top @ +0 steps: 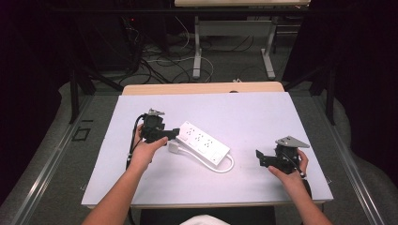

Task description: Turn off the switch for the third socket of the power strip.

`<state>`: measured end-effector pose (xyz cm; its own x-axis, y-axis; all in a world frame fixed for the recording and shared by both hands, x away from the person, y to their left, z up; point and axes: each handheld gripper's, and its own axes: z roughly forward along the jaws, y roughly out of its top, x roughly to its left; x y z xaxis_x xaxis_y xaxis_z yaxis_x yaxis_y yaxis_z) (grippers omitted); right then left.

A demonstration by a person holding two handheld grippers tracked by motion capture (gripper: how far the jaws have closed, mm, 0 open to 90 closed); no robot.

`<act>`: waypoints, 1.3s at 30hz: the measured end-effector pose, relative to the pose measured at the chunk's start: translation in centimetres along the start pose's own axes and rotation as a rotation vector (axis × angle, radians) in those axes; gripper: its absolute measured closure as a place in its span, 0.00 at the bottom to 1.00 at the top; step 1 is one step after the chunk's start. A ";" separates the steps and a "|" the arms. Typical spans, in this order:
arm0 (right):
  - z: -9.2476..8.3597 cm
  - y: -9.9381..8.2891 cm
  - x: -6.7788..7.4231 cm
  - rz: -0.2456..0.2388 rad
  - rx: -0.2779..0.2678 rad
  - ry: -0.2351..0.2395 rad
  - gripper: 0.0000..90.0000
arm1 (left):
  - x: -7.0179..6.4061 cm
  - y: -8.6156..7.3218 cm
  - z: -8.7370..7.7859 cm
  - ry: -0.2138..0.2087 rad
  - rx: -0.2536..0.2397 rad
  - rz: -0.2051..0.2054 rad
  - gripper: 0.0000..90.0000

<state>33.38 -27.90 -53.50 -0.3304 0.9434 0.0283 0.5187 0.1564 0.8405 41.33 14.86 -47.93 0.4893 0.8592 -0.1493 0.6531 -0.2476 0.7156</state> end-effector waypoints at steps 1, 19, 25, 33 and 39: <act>0.0 0.0 0.0 0.002 0.001 0.000 0.07 | 0.0 0.0 -0.1 -0.002 -0.003 0.006 0.34; 0.0 0.0 0.1 0.006 -0.001 0.003 0.07 | 0.3 -0.4 -1.9 -0.005 0.004 0.047 0.30; -0.1 0.0 0.1 0.005 -0.002 0.003 0.07 | 0.3 -0.5 -2.3 -0.018 0.002 0.019 0.24; -0.1 0.0 0.1 0.007 -0.001 0.005 0.07 | 0.3 -0.7 -2.8 -0.033 -0.004 -0.009 0.16; -0.1 0.0 0.1 0.003 -0.003 0.004 0.07 | 0.5 -0.9 -3.4 -0.022 -0.025 -0.017 0.04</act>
<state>33.32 -27.85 -53.42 -0.3323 0.9426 0.0328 0.5176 0.1531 0.8418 39.03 17.06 -46.36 0.4910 0.8532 -0.1760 0.6471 -0.2219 0.7294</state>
